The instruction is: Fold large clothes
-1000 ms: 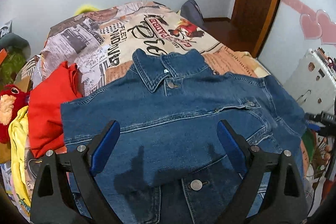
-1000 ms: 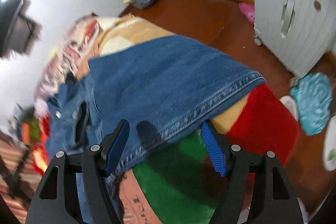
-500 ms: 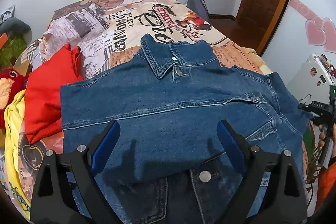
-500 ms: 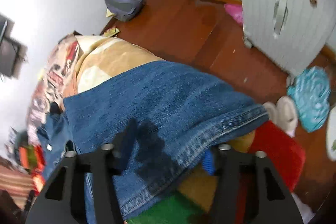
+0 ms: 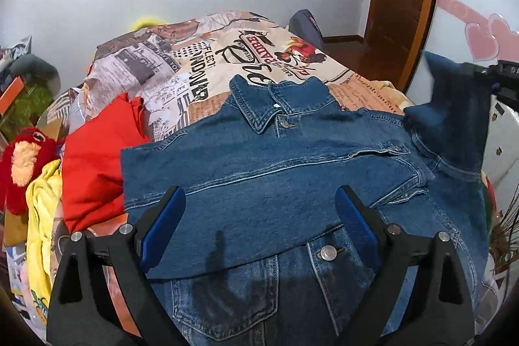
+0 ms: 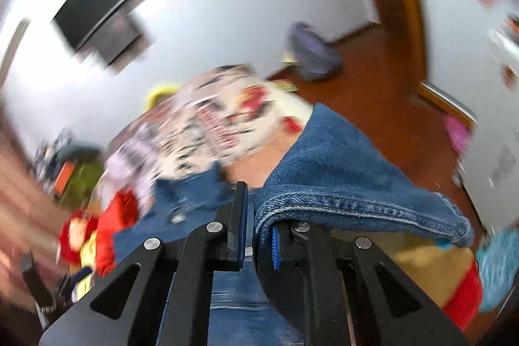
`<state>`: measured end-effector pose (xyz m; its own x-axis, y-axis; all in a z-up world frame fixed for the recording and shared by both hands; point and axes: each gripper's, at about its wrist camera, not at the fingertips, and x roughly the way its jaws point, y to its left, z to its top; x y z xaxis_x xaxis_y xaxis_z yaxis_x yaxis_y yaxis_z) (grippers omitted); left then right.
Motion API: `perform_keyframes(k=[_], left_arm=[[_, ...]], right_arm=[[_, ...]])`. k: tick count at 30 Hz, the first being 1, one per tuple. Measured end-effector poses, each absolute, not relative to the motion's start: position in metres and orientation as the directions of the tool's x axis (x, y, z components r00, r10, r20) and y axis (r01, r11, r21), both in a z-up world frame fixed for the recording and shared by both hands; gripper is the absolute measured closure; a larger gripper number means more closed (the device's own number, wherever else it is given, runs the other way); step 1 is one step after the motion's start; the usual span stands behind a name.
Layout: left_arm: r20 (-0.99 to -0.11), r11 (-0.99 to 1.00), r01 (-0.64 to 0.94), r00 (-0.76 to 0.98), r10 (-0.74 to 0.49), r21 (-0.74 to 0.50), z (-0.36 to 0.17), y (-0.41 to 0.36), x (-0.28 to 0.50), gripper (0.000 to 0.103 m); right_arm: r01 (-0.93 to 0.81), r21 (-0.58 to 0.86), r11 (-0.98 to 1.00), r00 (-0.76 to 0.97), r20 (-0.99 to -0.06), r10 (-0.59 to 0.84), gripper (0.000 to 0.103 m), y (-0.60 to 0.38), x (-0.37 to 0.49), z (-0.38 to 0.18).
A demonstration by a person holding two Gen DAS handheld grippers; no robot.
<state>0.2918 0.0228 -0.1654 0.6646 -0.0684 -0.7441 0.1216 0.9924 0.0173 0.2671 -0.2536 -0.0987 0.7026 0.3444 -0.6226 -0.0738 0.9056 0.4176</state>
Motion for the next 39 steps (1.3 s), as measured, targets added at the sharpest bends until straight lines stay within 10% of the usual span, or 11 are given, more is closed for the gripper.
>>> perform_keyframes(k=[14,21,34,39], left_arm=[[-0.783,0.997,0.019,0.618,-0.068,-0.072,-0.182,0.063,0.288,0.009],[-0.785,0.996,0.026,0.614,-0.084,-0.087,-0.184,0.052,0.293,0.009],[-0.798,0.997,0.031,0.598,-0.070,-0.064,-0.186,0.040,0.301,0.009],[-0.800,0.998,0.024,0.597,-0.063,-0.060,-0.187,0.043,0.302,0.009]], right_arm=[[-0.060,0.457,0.887,0.423,-0.793,0.437,0.078,-0.221,0.265,-0.167],[0.120,0.422,0.898,0.593,-0.756,0.276,0.037,-0.280,0.254,-0.139],[0.419,0.582,0.698,0.538,-0.778,0.325,0.039,-0.344,0.276,-0.226],[0.403,0.552,0.730,0.556,-0.782,0.284,0.073,-0.341,0.295,-0.231]])
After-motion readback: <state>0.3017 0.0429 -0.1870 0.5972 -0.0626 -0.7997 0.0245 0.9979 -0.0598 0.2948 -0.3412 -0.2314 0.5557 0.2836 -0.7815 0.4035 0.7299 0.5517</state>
